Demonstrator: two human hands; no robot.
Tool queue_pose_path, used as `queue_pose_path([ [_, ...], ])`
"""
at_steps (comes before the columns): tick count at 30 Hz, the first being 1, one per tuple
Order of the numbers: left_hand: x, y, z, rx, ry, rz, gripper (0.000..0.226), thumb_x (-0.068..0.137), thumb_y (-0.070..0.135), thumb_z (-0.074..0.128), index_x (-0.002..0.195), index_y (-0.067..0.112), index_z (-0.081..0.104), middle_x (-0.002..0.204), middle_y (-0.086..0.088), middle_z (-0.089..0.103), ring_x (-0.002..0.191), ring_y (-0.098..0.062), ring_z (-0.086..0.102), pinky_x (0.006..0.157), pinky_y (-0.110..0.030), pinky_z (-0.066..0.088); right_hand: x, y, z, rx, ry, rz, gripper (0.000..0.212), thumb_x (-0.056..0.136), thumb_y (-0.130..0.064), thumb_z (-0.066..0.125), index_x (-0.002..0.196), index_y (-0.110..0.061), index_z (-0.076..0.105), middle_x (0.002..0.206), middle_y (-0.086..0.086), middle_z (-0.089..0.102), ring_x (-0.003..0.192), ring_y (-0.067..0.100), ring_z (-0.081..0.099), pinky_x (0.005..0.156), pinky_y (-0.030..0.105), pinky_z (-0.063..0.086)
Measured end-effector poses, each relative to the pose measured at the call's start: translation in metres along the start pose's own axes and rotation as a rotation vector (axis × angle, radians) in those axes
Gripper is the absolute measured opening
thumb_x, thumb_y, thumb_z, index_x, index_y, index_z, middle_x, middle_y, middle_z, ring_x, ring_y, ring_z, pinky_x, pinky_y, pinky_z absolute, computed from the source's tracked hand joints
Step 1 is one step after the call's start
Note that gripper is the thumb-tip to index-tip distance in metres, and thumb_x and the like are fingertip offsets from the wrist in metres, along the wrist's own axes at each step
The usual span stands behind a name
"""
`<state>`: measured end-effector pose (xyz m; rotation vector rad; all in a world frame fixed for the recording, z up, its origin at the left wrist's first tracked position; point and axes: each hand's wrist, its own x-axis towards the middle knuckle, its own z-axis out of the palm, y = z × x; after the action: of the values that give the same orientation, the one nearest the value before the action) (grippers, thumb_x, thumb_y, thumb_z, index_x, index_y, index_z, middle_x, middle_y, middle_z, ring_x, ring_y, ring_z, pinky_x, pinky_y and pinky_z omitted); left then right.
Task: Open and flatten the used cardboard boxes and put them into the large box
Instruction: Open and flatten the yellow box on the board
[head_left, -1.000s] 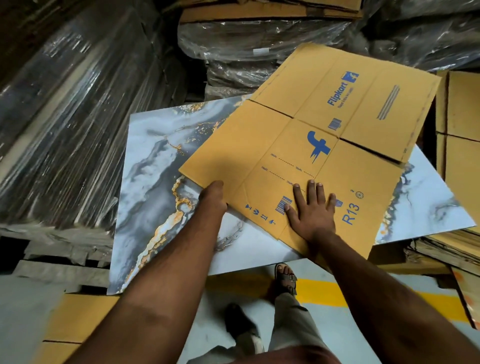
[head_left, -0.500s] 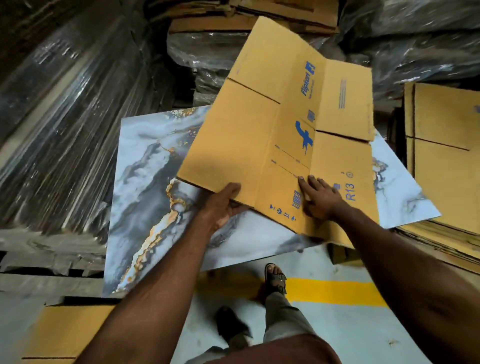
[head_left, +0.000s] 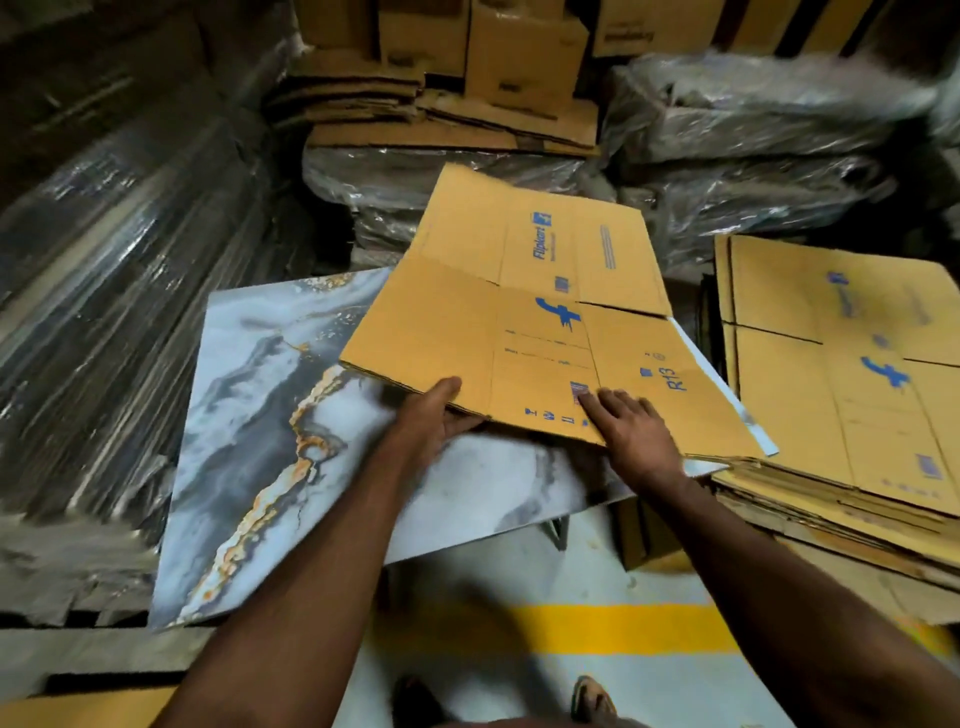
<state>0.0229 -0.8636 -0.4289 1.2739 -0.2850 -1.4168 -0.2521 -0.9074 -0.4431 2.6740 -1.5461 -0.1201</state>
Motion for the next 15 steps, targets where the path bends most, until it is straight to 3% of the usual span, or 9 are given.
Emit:
queue_pose_path([
  [3,-0.011,0.000,0.005,0.250,0.030,0.066,0.029,0.097,0.020,0.063,0.120,0.005,0.056,0.126,-0.015,0.064,0.115,-0.030,0.063,0.089,-0.040,0.057,-0.001,0.016,-0.005,-0.011,0.022,-0.034,0.076,0.090,0.001,0.052,0.156,-0.023,0.023,0.158,0.011,0.034,0.143,0.031,0.033,0.116,0.045,0.028],
  [6,-0.027,0.001,0.032,0.409,0.062,0.154,0.022,0.098,0.021,0.060,0.118,0.013,0.056,0.128,-0.014,0.063,0.117,-0.029,0.061,0.099,-0.048,0.052,-0.001,0.040,-0.021,-0.017,0.064,-0.087,0.074,0.088,0.002,0.056,0.153,-0.021,0.032,0.154,0.013,0.040,0.138,0.033,0.041,0.111,0.044,0.036],
  [12,-0.065,-0.006,0.132,0.399,0.028,0.359,0.015,0.098,0.006,0.051,0.109,0.016,0.056,0.117,-0.011,0.064,0.105,-0.028,0.063,0.078,-0.043,0.059,-0.023,0.118,-0.069,0.075,0.238,-0.079,0.072,0.075,-0.010,0.077,0.141,-0.017,0.050,0.144,0.011,0.052,0.120,0.034,0.057,0.087,0.036,0.049],
  [15,-0.082,-0.016,0.174,0.338,0.074,0.429,0.020,0.098,0.005,0.052,0.117,0.011,0.055,0.109,-0.007,0.065,0.095,-0.024,0.065,0.064,-0.033,0.061,-0.031,0.158,-0.085,0.141,0.320,-0.081,0.069,0.078,-0.007,0.075,0.142,-0.014,0.051,0.146,0.015,0.051,0.125,0.038,0.056,0.093,0.042,0.049],
])
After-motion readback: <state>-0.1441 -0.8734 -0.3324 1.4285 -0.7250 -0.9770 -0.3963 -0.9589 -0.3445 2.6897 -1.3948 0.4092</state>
